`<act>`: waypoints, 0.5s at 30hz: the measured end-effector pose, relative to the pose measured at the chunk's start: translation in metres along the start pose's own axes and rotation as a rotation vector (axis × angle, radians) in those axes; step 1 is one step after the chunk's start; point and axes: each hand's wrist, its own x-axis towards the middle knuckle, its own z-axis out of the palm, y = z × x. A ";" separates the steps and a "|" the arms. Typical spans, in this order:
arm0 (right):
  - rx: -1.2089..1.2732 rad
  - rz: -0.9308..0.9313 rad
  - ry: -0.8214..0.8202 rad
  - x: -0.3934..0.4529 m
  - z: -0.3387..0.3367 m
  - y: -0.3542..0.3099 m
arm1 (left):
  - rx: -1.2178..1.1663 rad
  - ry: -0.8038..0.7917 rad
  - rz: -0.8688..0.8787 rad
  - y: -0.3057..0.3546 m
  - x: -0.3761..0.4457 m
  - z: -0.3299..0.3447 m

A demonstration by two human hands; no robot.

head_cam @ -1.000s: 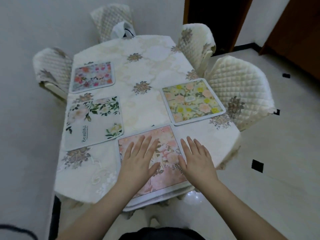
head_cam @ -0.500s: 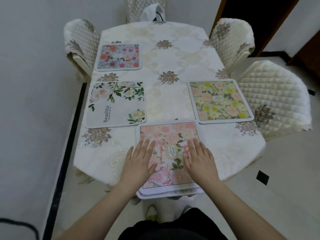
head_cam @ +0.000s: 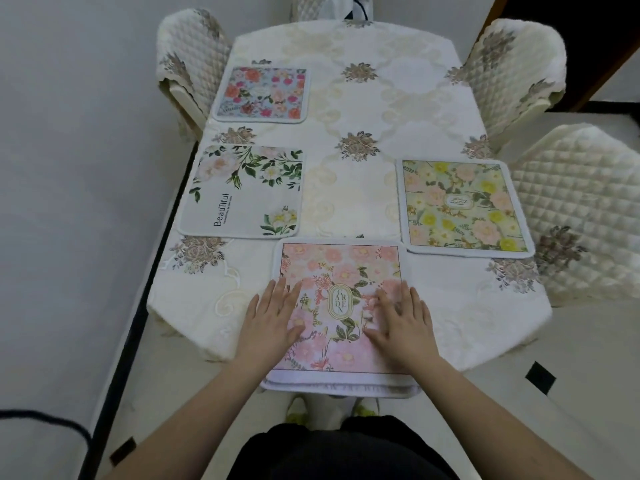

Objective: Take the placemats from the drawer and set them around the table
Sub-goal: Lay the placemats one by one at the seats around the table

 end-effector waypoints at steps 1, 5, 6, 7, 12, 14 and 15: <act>0.007 0.004 -0.014 0.001 0.000 0.005 | 0.001 0.000 -0.024 0.000 0.000 0.002; 0.109 0.010 -0.056 0.002 -0.001 0.013 | -0.061 0.019 -0.147 -0.005 -0.006 0.014; 0.115 0.008 -0.054 0.003 -0.001 0.013 | -0.064 0.012 -0.172 -0.007 -0.007 0.016; 0.111 0.007 -0.053 0.005 -0.002 0.013 | -0.063 0.001 -0.187 -0.008 -0.007 0.018; 0.093 0.032 -0.052 0.006 -0.003 0.008 | -0.124 -0.070 -0.198 -0.004 -0.007 0.021; 0.114 0.055 -0.047 0.005 -0.003 0.006 | -0.145 -0.057 -0.202 -0.003 -0.007 0.020; 0.125 0.073 -0.048 0.005 -0.003 0.005 | -0.154 -0.070 -0.196 -0.003 -0.008 0.020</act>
